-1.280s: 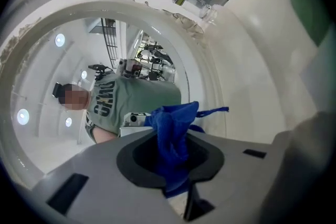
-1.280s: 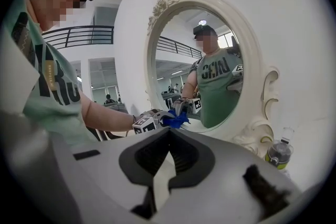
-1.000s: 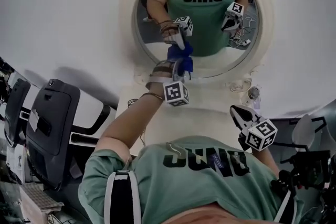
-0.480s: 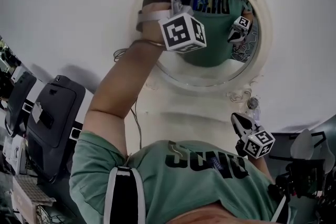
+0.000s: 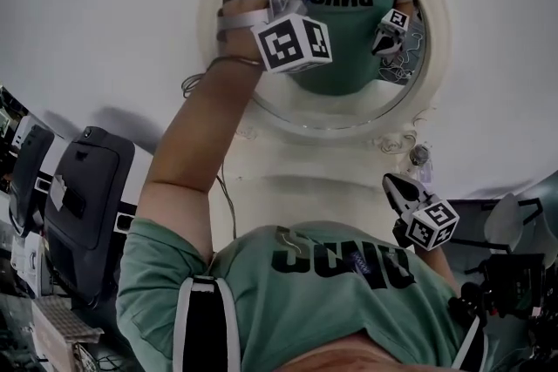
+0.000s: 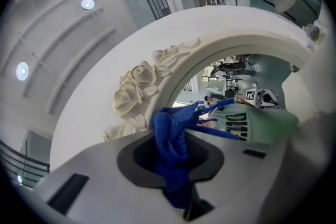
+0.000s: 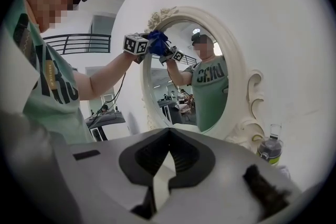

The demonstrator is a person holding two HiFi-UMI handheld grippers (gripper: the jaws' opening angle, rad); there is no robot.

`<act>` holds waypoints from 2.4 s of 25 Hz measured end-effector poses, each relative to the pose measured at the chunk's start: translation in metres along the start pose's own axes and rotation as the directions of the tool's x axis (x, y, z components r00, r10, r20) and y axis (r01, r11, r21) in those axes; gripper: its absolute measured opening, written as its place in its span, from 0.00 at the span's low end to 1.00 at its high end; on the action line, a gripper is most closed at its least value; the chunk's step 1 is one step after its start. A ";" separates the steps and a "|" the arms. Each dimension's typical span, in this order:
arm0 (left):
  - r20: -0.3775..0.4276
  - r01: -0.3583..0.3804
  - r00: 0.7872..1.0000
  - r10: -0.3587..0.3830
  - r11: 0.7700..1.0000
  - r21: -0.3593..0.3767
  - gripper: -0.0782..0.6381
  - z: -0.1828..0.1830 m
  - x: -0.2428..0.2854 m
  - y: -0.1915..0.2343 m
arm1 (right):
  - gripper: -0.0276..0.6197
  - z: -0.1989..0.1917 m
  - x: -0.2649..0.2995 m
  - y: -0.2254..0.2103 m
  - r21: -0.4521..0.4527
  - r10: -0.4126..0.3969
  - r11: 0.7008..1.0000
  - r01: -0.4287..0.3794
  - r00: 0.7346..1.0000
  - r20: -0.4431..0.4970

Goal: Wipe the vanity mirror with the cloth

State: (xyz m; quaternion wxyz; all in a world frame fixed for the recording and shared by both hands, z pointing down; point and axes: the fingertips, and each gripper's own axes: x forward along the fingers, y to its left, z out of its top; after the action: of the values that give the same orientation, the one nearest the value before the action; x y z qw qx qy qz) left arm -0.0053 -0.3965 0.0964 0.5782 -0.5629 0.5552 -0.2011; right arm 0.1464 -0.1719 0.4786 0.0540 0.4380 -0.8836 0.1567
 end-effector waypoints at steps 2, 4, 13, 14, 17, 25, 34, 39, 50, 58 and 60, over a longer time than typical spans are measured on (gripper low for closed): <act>0.009 -0.003 1.000 0.003 1.000 0.006 0.21 -0.001 -0.006 -0.006 | 0.05 -0.001 0.002 0.005 -0.004 0.006 1.000 -0.006 1.000 -0.011; 0.016 0.016 1.000 -0.016 0.999 0.028 0.21 -0.005 -0.019 -0.028 | 0.05 -0.004 0.002 0.011 -0.006 0.012 1.000 -0.012 0.999 -0.030; -0.032 0.352 0.935 -0.353 0.913 0.205 0.20 -0.081 -0.144 -0.288 | 0.05 -0.013 0.001 0.008 0.001 0.002 1.000 -0.002 0.997 -0.080; -0.052 0.405 0.913 -0.405 0.882 0.243 0.21 -0.093 -0.161 -0.321 | 0.05 -0.014 0.001 0.009 -0.001 0.002 1.000 -0.002 0.996 -0.087; -0.109 0.525 0.847 -0.520 0.789 0.320 0.22 -0.120 -0.198 -0.388 | 0.05 -0.015 0.001 0.011 -0.013 0.002 1.000 -0.004 0.994 -0.106; -0.166 0.670 0.743 -0.649 0.720 0.183 0.21 -0.138 -0.225 -0.440 | 0.05 -0.016 0.003 0.011 -0.021 -0.002 1.000 0.000 0.994 -0.108; -0.186 0.749 0.639 -0.746 0.659 -0.072 0.22 -0.116 -0.214 -0.398 | 0.05 -0.008 -0.003 0.012 -0.027 0.001 1.000 -0.003 0.998 -0.068; -0.007 0.461 0.886 -0.464 0.882 -0.098 0.22 -0.043 -0.120 -0.207 | 0.05 -0.007 -0.004 0.006 -0.015 -0.003 1.000 0.002 0.999 -0.044; 0.002 0.122 0.992 -0.122 0.992 0.004 0.22 0.014 -0.004 0.001 | 0.05 -0.005 -0.003 0.006 0.004 0.004 1.000 -0.004 1.000 0.012; -0.003 0.082 0.997 -0.082 0.996 0.026 0.22 0.008 0.007 -0.010 | 0.05 -0.012 -0.006 0.002 0.018 -0.009 1.000 0.010 1.000 -0.008; 0.012 0.061 0.998 -0.061 0.998 0.021 0.22 0.008 0.005 -0.010 | 0.05 -0.013 -0.007 0.005 0.020 -0.009 1.000 0.009 1.000 -0.022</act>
State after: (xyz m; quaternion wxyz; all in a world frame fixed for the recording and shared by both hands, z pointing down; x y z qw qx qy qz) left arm 0.0072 -0.4002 0.1013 0.5809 -0.5750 0.5321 -0.2208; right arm 0.1463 -0.1600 0.4887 0.0602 0.4409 -0.8793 0.1700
